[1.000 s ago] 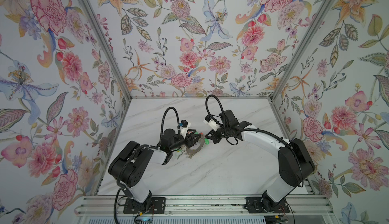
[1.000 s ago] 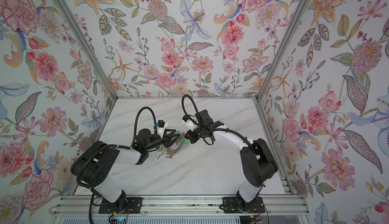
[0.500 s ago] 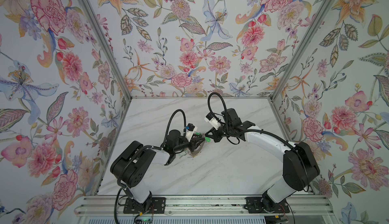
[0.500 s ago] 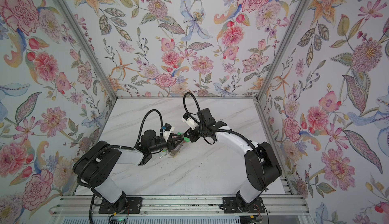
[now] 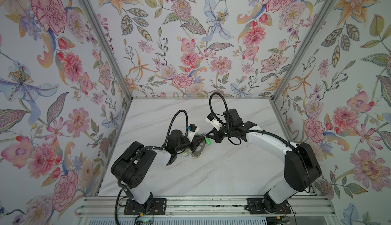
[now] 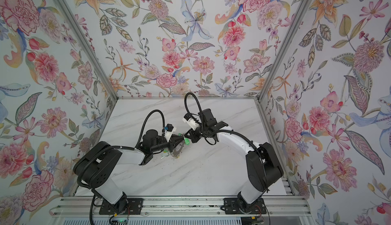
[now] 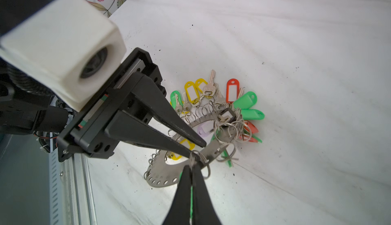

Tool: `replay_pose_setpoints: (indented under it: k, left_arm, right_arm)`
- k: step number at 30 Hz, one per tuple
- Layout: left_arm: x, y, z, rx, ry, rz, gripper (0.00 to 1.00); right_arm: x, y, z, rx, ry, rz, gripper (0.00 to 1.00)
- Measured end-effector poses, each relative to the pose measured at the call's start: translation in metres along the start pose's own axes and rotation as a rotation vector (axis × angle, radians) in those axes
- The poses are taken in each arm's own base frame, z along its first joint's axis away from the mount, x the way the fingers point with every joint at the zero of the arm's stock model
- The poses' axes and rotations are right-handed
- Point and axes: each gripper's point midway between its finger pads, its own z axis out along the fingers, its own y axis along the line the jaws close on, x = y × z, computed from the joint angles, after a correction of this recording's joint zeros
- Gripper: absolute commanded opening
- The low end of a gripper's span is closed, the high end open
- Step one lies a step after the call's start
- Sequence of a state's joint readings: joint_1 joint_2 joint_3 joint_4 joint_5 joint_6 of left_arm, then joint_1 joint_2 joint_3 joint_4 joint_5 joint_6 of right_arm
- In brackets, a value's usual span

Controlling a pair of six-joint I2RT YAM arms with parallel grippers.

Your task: Remove the keys from the keyring

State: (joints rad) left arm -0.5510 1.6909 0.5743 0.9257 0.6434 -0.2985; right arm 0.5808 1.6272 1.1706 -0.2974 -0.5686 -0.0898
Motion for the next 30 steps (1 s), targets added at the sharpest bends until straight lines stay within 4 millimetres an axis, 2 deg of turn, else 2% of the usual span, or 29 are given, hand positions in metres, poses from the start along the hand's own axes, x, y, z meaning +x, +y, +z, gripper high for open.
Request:
replay_pose_setpoints:
  k: [4,9,11,21,30]
  left_arm:
    - [0.0,0.0,0.0,0.0,-0.002,0.001,0.09]
    - [-0.003,-0.003,0.001,-0.01,-0.007,0.007,0.16]
    - [-0.007,-0.006,0.0,-0.012,-0.01,0.015,0.16]
    - [-0.009,-0.007,-0.002,-0.046,0.0,0.068,0.0]
    - [-0.011,-0.004,-0.003,-0.065,-0.004,0.087,0.0]
  right_arm:
    - [0.0,0.0,0.0,0.0,0.001,0.001,0.06]
    - [0.002,-0.001,0.004,-0.007,0.005,0.005,0.06]
    - [0.001,-0.001,0.005,-0.016,0.0,0.002,0.06]
    - [-0.006,-0.002,0.008,-0.024,-0.019,0.007,0.06]
    - [-0.007,-0.009,0.006,0.0,-0.024,0.035,0.05]
